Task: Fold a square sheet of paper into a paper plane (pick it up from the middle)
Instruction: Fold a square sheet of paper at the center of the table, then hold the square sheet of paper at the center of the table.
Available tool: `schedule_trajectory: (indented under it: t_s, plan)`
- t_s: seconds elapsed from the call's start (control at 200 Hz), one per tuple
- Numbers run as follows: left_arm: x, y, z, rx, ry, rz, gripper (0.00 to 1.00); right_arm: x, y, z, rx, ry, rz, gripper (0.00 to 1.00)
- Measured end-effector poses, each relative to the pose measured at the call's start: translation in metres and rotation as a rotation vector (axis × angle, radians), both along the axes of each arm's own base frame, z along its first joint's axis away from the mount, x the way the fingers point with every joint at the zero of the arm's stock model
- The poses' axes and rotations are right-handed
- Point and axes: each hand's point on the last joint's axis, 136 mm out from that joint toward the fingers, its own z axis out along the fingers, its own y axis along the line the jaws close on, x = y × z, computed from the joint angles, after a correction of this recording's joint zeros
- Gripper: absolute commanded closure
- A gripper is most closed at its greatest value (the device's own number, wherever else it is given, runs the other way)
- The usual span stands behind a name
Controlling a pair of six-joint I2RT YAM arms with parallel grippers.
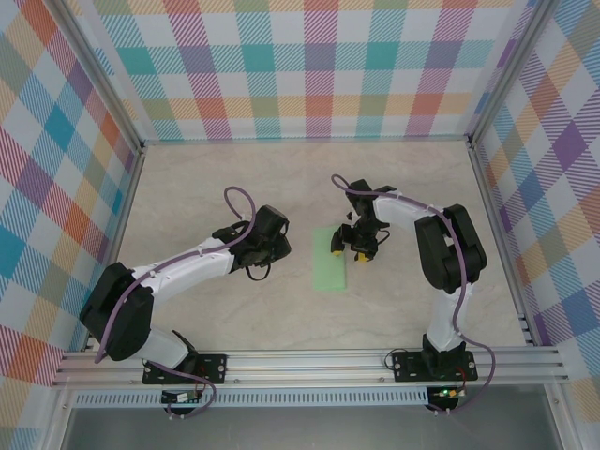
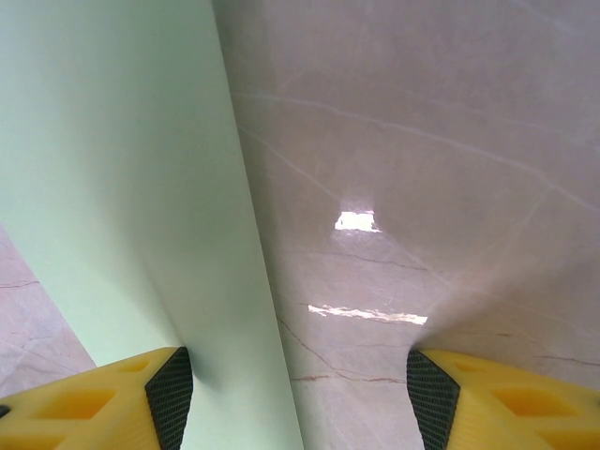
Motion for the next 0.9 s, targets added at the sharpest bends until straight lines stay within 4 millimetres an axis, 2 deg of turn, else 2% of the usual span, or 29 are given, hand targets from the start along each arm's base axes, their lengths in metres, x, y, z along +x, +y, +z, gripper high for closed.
schedule_trajectory:
  t_s: [0.15,0.245,0.41,0.68,0.9]
  plan:
    - [0.002,-0.008,0.003,-0.034,-0.009,-0.018,0.76,0.0,0.0,0.0,-0.001,0.0,0.001,0.34]
    - [0.003,-0.016,-0.001,-0.057,0.0,-0.044,0.83,0.0,0.0,-0.001,-0.002,0.002,0.001,0.34]
    - [0.005,-0.038,-0.019,-0.091,0.048,-0.114,1.0,0.0,-0.001,-0.001,-0.005,0.001,0.001,0.34]
    - [0.021,-0.081,-0.037,-0.161,0.105,-0.201,1.0,0.0,-0.001,-0.001,-0.006,0.001,0.001,0.34]
    - [0.024,-0.097,-0.05,-0.179,0.141,-0.229,1.0,0.0,-0.001,-0.001,-0.007,0.002,0.001,0.34]
